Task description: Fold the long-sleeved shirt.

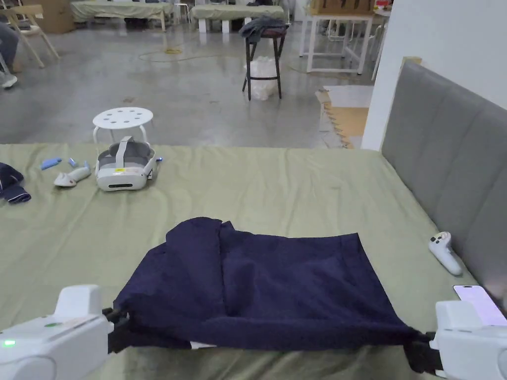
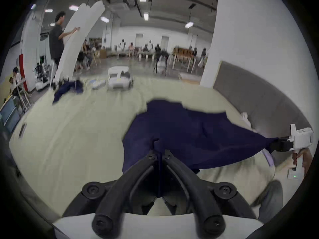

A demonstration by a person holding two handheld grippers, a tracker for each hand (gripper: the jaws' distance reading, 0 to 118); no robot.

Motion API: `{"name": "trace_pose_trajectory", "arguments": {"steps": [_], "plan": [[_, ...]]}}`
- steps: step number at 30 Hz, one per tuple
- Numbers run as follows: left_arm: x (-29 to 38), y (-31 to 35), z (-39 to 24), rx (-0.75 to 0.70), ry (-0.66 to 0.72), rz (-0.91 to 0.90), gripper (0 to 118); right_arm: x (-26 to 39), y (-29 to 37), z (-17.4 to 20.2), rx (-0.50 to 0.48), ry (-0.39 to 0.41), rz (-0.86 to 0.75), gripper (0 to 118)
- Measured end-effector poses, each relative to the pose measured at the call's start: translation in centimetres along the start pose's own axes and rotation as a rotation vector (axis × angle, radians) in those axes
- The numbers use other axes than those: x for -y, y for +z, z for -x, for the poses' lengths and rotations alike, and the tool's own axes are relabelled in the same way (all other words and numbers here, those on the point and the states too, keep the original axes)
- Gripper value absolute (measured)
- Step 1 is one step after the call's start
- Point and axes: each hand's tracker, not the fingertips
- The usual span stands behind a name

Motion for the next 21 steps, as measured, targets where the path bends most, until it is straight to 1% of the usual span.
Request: {"name": "trace_pose_trajectory", "arguments": {"steps": [2, 5, 7, 9, 11, 12, 13, 14, 15, 16, 17, 18, 19, 20, 21], "plan": [[4.3, -0.4, 0.5, -0.017, -0.014, 0.116, 6, 4.0, -0.1, 0.6, 0.007, 0.015, 0.124, 8], [8.6, -0.8, 0.8, -0.053, -0.02, 0.215, 6, 6.9, -1.6, 0.7, 0.012, 0.072, 0.25, 8], [9.9, -0.8, 0.8, -0.069, -0.001, 0.256, 6, 7.3, -1.8, 0.8, 0.014, 0.104, 0.274, 8], [10.6, -0.8, 0.5, -0.06, 0.007, 0.243, 6, 7.2, -1.9, 1.2, 0.03, 0.106, 0.266, 8], [10.6, -0.7, 0.1, -0.063, 0.003, 0.24, 6, 6.8, -2.3, 1.0, 0.024, 0.106, 0.274, 8], [10.4, -0.4, 0.1, -0.067, 0.0, 0.213, 13, 6.7, -2.2, 1.1, 0.025, 0.1, 0.274, 8], [10.0, -0.1, 0.1, -0.061, 0.004, 0.2, 26, 6.6, -1.9, 1.1, 0.027, 0.089, 0.264, 11], [9.5, 0.0, 0.8, -0.052, 0.01, 0.196, 47, 6.5, -1.3, 1.2, 0.022, 0.078, 0.243, 28], [8.9, 0.4, 1.0, -0.027, 0.035, 0.182, 90, 6.3, -0.8, 1.2, 0.013, 0.072, 0.235, 75], [8.4, 0.8, 1.0, -0.013, 0.054, 0.172, 110, 6.2, -0.3, 1.2, -0.003, 0.063, 0.225, 110], [7.8, 2.0, 1.0, 0.013, 0.068, 0.09, 107, 6.1, 1.0, 1.4, -0.013, 0.059, 0.196, 118], [7.0, 2.4, 1.7, 0.044, 0.075, 0.074, 102, 5.5, 1.9, 1.6, -0.036, 0.054, 0.14, 112], [6.5, 2.9, 1.8, 0.036, 0.066, 0.083, 103, 5.1, 2.6, 1.7, -0.063, 0.036, 0.125, 110], [6.0, 3.3, 1.6, 0.026, 0.065, 0.08, 104, 4.7, 3.2, 1.8, -0.054, 0.032, 0.125, 110], [5.4, 3.4, 1.5, -0.001, 0.055, 0.06, 101, 4.6, 3.8, 1.1, -0.052, 0.02, 0.119, 109]]}}
